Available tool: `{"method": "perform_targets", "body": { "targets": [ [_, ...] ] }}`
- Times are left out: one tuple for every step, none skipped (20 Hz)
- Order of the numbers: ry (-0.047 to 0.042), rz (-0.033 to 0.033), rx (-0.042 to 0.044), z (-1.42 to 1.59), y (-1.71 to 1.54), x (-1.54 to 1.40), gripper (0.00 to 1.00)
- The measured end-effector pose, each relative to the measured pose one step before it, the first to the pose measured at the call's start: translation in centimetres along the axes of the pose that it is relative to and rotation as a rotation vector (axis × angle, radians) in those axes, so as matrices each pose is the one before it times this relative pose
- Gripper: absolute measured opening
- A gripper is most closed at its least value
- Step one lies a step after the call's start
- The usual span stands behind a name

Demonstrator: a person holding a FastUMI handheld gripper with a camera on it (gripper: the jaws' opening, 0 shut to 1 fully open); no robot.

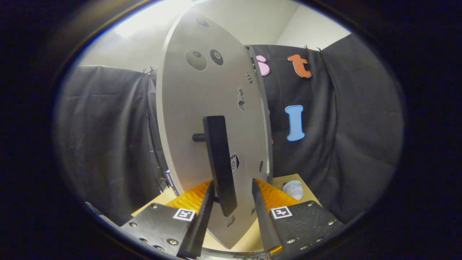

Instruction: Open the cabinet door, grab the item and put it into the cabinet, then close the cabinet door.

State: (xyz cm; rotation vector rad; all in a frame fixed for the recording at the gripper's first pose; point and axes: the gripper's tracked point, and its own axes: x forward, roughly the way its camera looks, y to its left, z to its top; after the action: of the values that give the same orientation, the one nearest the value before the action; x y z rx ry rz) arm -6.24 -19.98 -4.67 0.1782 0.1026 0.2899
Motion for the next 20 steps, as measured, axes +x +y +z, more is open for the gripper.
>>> {"method": "perform_targets", "body": {
  "targets": [
    [-0.0019, 0.01689, 0.00426, -0.033, 0.642, 0.608, 0.62],
    [-0.00008, 0.01376, -0.00067, -0.053, 0.676, 0.679, 0.62],
    [0.00249, 0.01528, -0.00271, 0.032, 0.604, 0.651, 0.62],
    [-0.00099, 0.01702, -0.00758, -0.096, 0.771, 0.877, 0.62],
    [-0.00102, 0.01098, -0.02051, -0.129, 0.761, 0.778, 0.62],
    [-0.0056, -0.00299, -0.02655, -0.034, 0.705, 0.385, 0.62],
    [-0.00496, -0.00459, -0.0213, 0.359, 0.579, 0.619, 0.64],
    [0.00487, 0.00804, -0.0057, -0.514, 0.974, 0.628, 0.67],
    [0.00064, 0.0118, 0.00464, -0.307, 0.834, 0.77, 0.7],
    [-0.00147, -0.00079, 0.00079, 0.028, 0.339, 0.982, 0.73],
    [0.00073, 0.00331, 0.00377, 0.065, 0.558, 0.926, 0.75],
    [0.00112, -0.00032, 0.00149, 0.183, 0.511, 0.85, 0.78],
    [-0.00603, 0.00032, -0.00202, 0.205, 0.495, 0.92, 0.8],
    [-0.00592, 0.00985, -0.00116, 0.1, 0.257, 0.591, 0.82],
    [0.00058, 0.02604, 0.00676, 0.037, 0.893, 0.823, 0.83],
    [0.00479, 0.00747, 0.01082, -0.25, 0.947, 1.168, 0.84],
    [-0.00276, 0.00221, 0.00467, -0.023, 0.798, 1.067, 0.86],
    [-0.00059, -0.00539, -0.00123, 0.098, 0.558, 1.223, 0.85],
    [-0.00532, -0.00976, -0.00206, 0.142, 0.345, 1.078, 0.85],
    [-0.00755, -0.01022, -0.01016, 0.074, 0.2, 0.974, 0.86]
  ]
}}
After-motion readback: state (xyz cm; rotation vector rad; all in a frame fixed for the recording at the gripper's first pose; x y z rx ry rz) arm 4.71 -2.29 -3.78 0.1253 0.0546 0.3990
